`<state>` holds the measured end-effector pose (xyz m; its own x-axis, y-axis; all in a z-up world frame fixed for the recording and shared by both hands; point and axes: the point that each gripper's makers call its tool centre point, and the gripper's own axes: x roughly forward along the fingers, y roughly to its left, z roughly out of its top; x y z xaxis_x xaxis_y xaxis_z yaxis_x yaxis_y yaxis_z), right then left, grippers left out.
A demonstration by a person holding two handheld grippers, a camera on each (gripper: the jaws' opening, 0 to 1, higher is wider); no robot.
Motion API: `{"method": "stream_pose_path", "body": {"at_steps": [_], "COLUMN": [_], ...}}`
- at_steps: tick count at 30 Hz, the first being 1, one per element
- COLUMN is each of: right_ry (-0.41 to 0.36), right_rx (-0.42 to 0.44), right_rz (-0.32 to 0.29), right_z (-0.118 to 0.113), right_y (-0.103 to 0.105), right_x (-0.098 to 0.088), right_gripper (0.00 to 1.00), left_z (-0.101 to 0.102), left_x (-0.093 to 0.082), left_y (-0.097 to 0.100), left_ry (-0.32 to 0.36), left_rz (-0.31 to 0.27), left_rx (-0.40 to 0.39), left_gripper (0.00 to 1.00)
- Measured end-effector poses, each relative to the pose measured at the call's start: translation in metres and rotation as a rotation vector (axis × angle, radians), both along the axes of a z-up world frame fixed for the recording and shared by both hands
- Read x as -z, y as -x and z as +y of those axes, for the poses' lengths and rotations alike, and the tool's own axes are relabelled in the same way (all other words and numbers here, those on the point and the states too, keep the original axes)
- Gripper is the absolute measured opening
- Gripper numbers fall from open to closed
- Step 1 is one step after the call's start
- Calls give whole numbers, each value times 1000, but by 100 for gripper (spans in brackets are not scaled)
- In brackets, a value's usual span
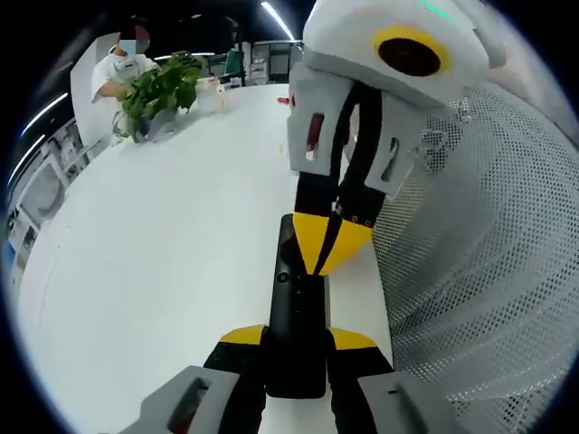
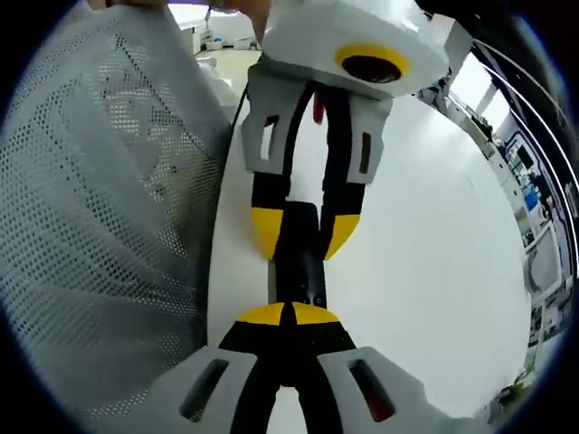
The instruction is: Press the specified remote control buttons in sequence, fully releasing each button before pressing the next.
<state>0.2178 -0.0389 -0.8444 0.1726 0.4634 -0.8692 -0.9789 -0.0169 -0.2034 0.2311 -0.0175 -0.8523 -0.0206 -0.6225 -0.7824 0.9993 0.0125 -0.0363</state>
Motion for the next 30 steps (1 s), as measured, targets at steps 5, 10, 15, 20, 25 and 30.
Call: {"method": "stream_pose_path", "body": {"at_steps": [5, 10, 15, 20, 25, 30], "right_ry": [39, 107, 113, 121, 134, 144], "right_rx": [-129, -211, -235, -263, -299, -326], "right_rz": [-95, -177, -193, -214, -237, -257], "right_z": [0, 2, 2, 3, 4, 5], "right_y": [0, 2, 2, 2, 2, 2], "right_x": [0, 2, 1, 1, 2, 3], "right_gripper": [0, 0, 0, 0, 0, 0], "left_z": [0, 0, 0, 0, -1, 0], "left_x": [0, 0, 0, 0, 0, -1], "left_y": [0, 0, 0, 0, 1, 0], "left_ry": [-1, -3, -4, -4, -29, -27], "left_rz": [0, 0, -1, -2, -14, 6], "left_rx": [2, 2, 3, 5, 11, -4], "left_gripper": [25, 25, 25, 25, 25, 25]}}
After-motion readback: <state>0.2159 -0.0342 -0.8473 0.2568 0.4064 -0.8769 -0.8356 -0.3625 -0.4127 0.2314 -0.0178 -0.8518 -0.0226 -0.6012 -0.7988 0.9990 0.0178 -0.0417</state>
